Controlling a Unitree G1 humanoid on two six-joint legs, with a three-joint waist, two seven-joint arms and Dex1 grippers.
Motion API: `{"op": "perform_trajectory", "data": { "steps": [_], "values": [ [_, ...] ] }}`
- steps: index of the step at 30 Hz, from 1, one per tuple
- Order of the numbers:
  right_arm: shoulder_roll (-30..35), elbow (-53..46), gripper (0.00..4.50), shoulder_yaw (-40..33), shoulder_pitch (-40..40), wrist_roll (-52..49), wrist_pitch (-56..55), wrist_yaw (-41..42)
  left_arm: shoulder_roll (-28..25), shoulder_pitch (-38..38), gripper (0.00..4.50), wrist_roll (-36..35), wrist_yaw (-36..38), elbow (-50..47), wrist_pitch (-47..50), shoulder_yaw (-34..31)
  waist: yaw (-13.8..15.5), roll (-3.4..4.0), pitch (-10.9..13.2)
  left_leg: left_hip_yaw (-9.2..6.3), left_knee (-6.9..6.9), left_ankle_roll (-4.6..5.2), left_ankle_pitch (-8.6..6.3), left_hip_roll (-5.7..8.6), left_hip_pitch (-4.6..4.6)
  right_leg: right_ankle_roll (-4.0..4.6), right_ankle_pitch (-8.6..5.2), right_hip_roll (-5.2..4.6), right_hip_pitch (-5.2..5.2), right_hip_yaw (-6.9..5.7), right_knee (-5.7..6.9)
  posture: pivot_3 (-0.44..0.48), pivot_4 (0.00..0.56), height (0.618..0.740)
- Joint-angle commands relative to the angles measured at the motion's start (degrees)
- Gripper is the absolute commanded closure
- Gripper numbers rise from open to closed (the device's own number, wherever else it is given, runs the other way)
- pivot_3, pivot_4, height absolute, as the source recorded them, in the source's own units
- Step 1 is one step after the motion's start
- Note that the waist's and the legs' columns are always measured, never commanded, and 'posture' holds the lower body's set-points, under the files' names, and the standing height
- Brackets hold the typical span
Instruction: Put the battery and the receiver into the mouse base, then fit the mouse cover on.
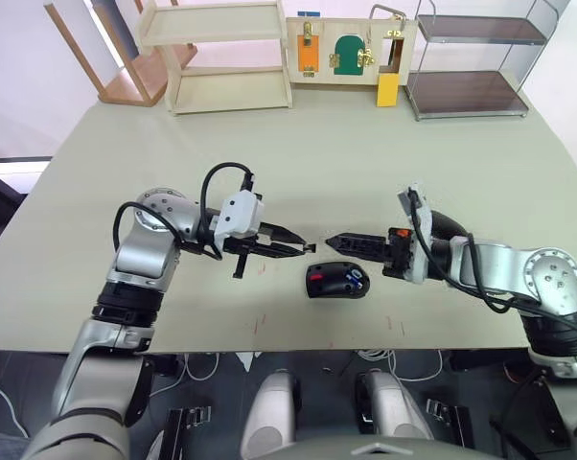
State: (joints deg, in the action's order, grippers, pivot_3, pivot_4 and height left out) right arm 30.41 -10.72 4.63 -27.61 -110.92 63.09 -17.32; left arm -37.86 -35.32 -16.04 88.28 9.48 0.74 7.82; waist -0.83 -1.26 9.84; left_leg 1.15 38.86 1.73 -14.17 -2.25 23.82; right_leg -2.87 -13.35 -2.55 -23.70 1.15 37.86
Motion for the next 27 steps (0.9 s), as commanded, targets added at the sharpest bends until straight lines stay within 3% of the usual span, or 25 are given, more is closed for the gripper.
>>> {"op": "perform_trajectory", "data": {
  "steps": [1,13,14,16,22,23,26,27],
  "values": [
    [-1.98,-0.95,0.0,0.38,0.11,-2.08,-0.95,-2.65,0.2,-0.95,4.36,-1.04,0.58,-0.91,-1.27,0.1,0.0,0.0,0.0,-0.01,0.0,0.0,0.0,0.0,0.0,0.0,0.0,0.0,0.0,0.0,0.0,0.0,0.15,0.74],
    [-5.82,-0.24,0.0,0.56,-0.82,-2.08,-0.37,-6.08,0.13,-1.62,4.36,-1.45,1.49,-0.74,-2.29,1.03,-0.03,0.0,0.0,-0.01,-0.04,0.0,0.0,-0.02,0.0,0.01,-0.01,0.0,-0.02,-0.01,-0.02,0.0,0.15,0.74],
    [-5.94,-0.14,0.54,0.64,-0.87,-2.08,-0.21,-6.21,0.13,-1.63,4.36,-1.53,1.48,-0.73,-2.34,1.03,-0.03,0.01,0.0,-0.01,-0.05,0.0,0.0,-0.02,0.0,0.01,-0.01,0.0,-0.02,-0.01,-0.02,0.0,0.15,0.74],
    [-6.04,-0.08,1.2,0.88,-0.94,-2.08,-0.02,-6.41,0.05,-1.51,4.36,-1.72,1.68,-0.74,-2.47,1.03,-0.03,0.01,0.0,0.0,-0.06,0.0,0.0,-0.02,0.01,0.01,-0.01,0.0,-0.02,0.0,-0.03,0.0,0.15,0.74],
    [-6.46,0.25,1.2,1.23,-1.08,-2.08,0.83,-6.34,-0.12,-1.64,4.36,-2.25,1.92,-1.28,-2.07,1.33,-0.03,0.01,0.0,0.0,-0.16,0.0,0.0,-0.02,0.0,0.01,-0.01,0.0,-0.02,-0.01,-0.11,0.0,0.15,0.74],
    [-6.34,0.35,1.48,1.41,-1.16,-2.08,0.97,-6.3,-0.18,-1.76,4.36,-2.15,2.04,-1.21,-2.2,1.44,-0.03,0.01,0.0,-0.01,-0.17,0.0,0.0,-0.02,0.0,0.01,-0.01,0.0,-0.03,-0.01,-0.12,0.0,0.15,0.74],
    [-6.26,0.47,2.94,1.65,-1.41,-2.08,1.17,-6.16,-0.32,-2.01,4.36,-1.95,2.3,-1.31,-2.36,1.69,-0.03,0.01,0.0,0.0,-0.26,0.0,0.0,-0.02,0.0,0.01,-0.01,0.0,-0.04,-0.01,-0.19,0.0,0.15,0.74],
    [-6.38,0.52,3.06,1.62,-1.45,-2.08,1.13,-6.14,-0.32,-2.05,4.36,-2.02,2.33,-1.47,-2.2,1.71,-0.03,0.01,0.0,0.01,-0.27,0.0,0.0,-0.02,0.0,0.01,-0.01,0.0,-0.04,-0.01,-0.19,0.0,0.15,0.74]
  ]
}}
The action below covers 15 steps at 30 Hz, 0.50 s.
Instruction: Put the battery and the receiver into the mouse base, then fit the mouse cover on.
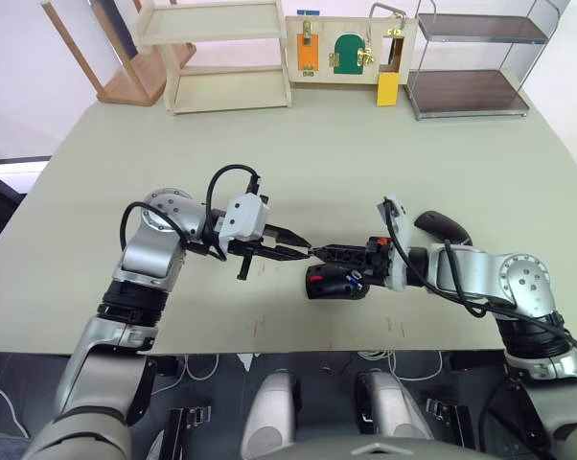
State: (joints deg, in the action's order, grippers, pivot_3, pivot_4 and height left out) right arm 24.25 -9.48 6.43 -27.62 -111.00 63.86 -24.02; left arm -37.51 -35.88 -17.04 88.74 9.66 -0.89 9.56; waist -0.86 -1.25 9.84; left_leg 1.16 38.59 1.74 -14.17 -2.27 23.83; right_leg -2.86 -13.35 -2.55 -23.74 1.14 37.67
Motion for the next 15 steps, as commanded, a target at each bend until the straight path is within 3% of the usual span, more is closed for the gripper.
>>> {"op": "perform_trajectory", "data": {
  "steps": [1,2,4,15],
  "values": [
    [-0.34,-0.7,3.42,-0.2,-1.49,-2.0,0.32,0.56,-0.7,-1.52,4.36,-1.09,1.93,-1.82,-0.46,0.01,0.0,0.0,0.0,0.0,-0.03,0.0,0.0,0.0,0.0,0.0,0.0,0.0,-0.01,0.0,-0.02,0.0,0.15,0.74],
    [-0.34,-0.71,3.95,-0.17,-1.58,-2.0,0.38,0.64,-0.74,-1.53,4.36,-1.17,2.05,-1.98,-0.41,0.06,0.0,0.0,0.0,0.01,-0.03,0.0,0.0,0.0,0.0,0.0,0.0,0.0,-0.02,0.0,-0.02,0.0,0.15,0.74],
    [-0.28,-0.57,4.38,-0.19,-1.68,-2.0,0.55,0.68,-0.78,-1.64,4.36,-0.95,2.24,-1.96,-0.74,0.28,-0.01,0.0,0.0,0.01,-0.05,0.0,0.0,0.0,0.0,0.0,0.0,0.0,-0.03,0.01,-0.01,0.0,0.15,0.74],
    [-0.85,-1.01,4.38,-0.61,-2.38,-2.0,0.86,2.07,-0.9,-1.85,4.36,-0.83,2.38,-2.57,-0.73,1.03,-0.01,0.0,0.0,0.01,-0.1,0.0,0.0,0.0,0.01,0.0,0.0,0.0,-0.05,0.01,-0.03,0.0,0.15,0.74]
  ]
}}
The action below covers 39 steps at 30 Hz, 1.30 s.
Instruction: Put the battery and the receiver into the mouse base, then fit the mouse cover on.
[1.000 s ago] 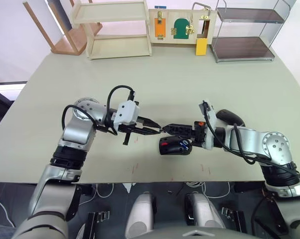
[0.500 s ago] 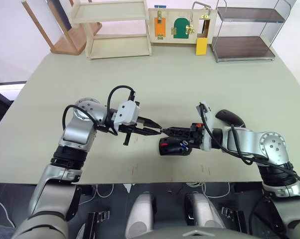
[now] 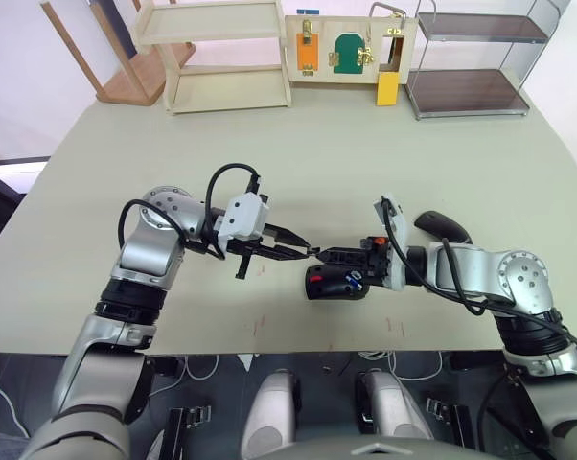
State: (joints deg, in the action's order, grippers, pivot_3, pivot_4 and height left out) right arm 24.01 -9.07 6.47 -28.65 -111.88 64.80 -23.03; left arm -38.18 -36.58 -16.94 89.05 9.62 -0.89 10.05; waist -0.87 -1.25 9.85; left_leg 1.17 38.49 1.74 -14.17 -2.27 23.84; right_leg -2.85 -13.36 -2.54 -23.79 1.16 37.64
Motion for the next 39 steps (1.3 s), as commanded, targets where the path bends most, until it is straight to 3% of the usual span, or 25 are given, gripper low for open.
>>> {"op": "perform_trajectory", "data": {
  "steps": [1,18,23,39],
  "values": [
    [-0.62,-1.4,4.38,-0.66,-1.33,-1.12,-0.11,1.06,-0.27,-1.12,4.36,-0.93,2.08,-2.6,-0.74,0.56,-0.01,0.0,0.0,0.0,0.0,0.0,0.0,0.0,0.0,0.0,0.0,0.0,0.0,0.0,0.0,0.0,0.15,0.74],
    [0.52,-1.06,4.38,-0.86,-1.75,-1.12,0.39,1.94,-0.19,-1.32,4.36,-0.9,1.79,-2.55,-0.62,0.69,0.0,0.0,0.0,0.0,-0.04,0.0,0.0,0.0,0.0,0.0,0.0,0.0,-0.01,0.0,-0.03,0.0,0.15,0.74],
    [0.69,-1.04,2.31,-0.59,-1.9,-1.12,0.18,1.9,-0.31,-1.34,4.36,-1.02,1.6,-2.52,-0.64,0.95,0.0,0.0,0.0,0.0,-0.04,0.0,0.0,0.0,0.0,0.0,0.0,0.0,-0.01,0.0,-0.04,0.0,0.15,0.74],
    [1.31,-0.77,2.31,0.09,-1.33,-1.12,0.79,1.5,-0.21,-1.44,4.36,-1.01,1.54,-1.9,-1.04,1.11,0.0,0.0,0.0,0.0,-0.07,0.0,0.0,0.0,0.0,0.0,-0.01,0.0,-0.02,0.0,-0.06,0.0,0.15,0.74]
  ]
}}
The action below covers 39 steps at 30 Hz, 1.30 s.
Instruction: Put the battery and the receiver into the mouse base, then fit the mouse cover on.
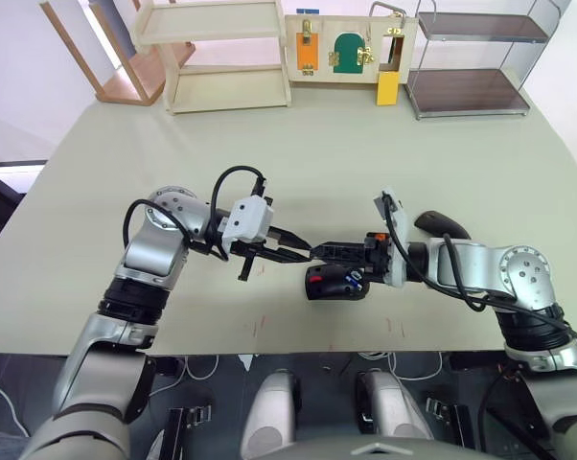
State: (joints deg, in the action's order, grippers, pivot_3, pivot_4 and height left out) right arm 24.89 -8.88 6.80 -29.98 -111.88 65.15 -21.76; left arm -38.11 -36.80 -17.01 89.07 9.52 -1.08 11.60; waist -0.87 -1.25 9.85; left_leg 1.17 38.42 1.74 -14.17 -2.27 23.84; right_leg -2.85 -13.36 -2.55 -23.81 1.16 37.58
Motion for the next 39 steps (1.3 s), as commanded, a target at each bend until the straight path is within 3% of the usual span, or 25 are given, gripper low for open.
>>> {"op": "perform_trajectory", "data": {
  "steps": [1,24,27,30,39],
  "values": [
    [0.48,-0.95,2.31,-0.22,-0.02,-1.12,0.49,0.3,-0.29,-1.2,4.36,-0.93,1.54,-1.76,-0.9,-0.43,0.0,0.0,0.0,0.0,0.0,0.0,0.0,0.0,0.0,0.0,0.0,0.0,0.0,0.0,0.0,0.0,0.15,0.74],
    [-0.9,-0.21,2.31,-0.91,-0.03,-1.12,0.08,-1.49,-0.54,-1.01,4.36,-0.88,2.11,-1.37,-1.59,-0.12,-0.01,0.0,0.0,0.0,-0.01,0.0,0.0,0.0,0.0,0.0,0.0,0.0,0.0,0.0,-0.02,0.0,0.15,0.74],
    [-0.94,-0.31,3.06,-0.93,0.06,-1.12,-0.01,-1.65,-0.56,-1.0,4.36,-0.84,2.23,-1.14,-1.74,-0.11,-0.01,0.0,0.0,0.0,-0.02,0.0,0.0,0.0,0.0,0.0,0.0,0.0,-0.01,0.0,-0.02,0.0,0.15,0.74],
    [-0.96,-0.17,4.46,-1.09,0.05,-1.12,-0.01,-1.73,-0.51,-1.04,4.36,-0.81,2.24,-0.94,-1.82,-0.07,-0.01,0.0,0.0,0.0,-0.02,0.0,0.0,0.0,0.0,0.0,0.0,0.0,-0.01,0.0,-0.02,0.0,0.15,0.74],
    [-0.67,0.2,4.46,-1.32,-0.1,-1.12,0.28,-1.56,-0.68,-0.97,4.36,-0.67,2.35,-0.35,-2.33,-0.14,-0.01,0.0,0.0,0.0,-0.02,0.0,0.0,0.0,0.0,0.0,0.0,0.0,-0.01,0.0,-0.04,0.0,0.15,0.74]
  ]
}}
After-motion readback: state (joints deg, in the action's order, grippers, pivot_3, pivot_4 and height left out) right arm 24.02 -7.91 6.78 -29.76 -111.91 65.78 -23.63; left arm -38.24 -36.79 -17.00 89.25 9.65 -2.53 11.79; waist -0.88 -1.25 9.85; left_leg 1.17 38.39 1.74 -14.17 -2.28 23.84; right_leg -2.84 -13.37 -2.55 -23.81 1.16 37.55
